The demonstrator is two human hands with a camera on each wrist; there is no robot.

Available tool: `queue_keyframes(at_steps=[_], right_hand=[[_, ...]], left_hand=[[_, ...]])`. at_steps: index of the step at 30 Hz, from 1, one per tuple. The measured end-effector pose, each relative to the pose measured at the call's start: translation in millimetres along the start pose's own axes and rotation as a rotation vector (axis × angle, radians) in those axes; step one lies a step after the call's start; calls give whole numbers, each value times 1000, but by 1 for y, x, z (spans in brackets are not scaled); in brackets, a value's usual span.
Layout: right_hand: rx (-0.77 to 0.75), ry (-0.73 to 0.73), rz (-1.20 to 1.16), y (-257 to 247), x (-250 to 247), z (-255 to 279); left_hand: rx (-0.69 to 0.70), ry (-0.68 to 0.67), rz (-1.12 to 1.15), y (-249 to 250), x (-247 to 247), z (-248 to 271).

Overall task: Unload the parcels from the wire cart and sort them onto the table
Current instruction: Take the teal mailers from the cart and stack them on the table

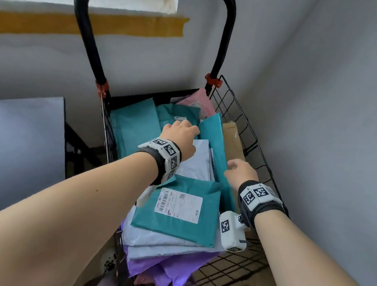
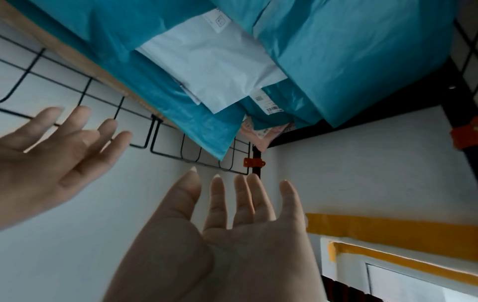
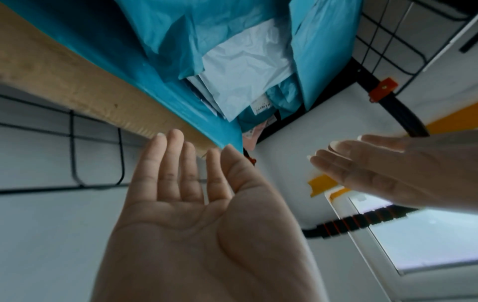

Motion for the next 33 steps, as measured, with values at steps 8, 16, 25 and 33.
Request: queue_keyframes(at_steps=[8,16,25,33], right_hand=[[36,-146,7,14,15,-93],[-81,-177,83,29,14,-136],[-175,3,-249,-14,-42,-139],[-188,99,-552,-38,-86,-113]], left_hand=[[-210,-134,79,10,41,-42],[-315,-252,123,23,75,-59],[-414,-196,163,24,52,-60],[-503,-89,285,25,12,-39]])
Point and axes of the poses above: each hand's wrist, its own z-axis away from the middle knuckle, its own x-axis out of the palm, y = z × x, the point moved 2 cm from there along -z, towards the middle knuckle, and after that the axes turned 13 degrees about -z, right-handed, at the moved point
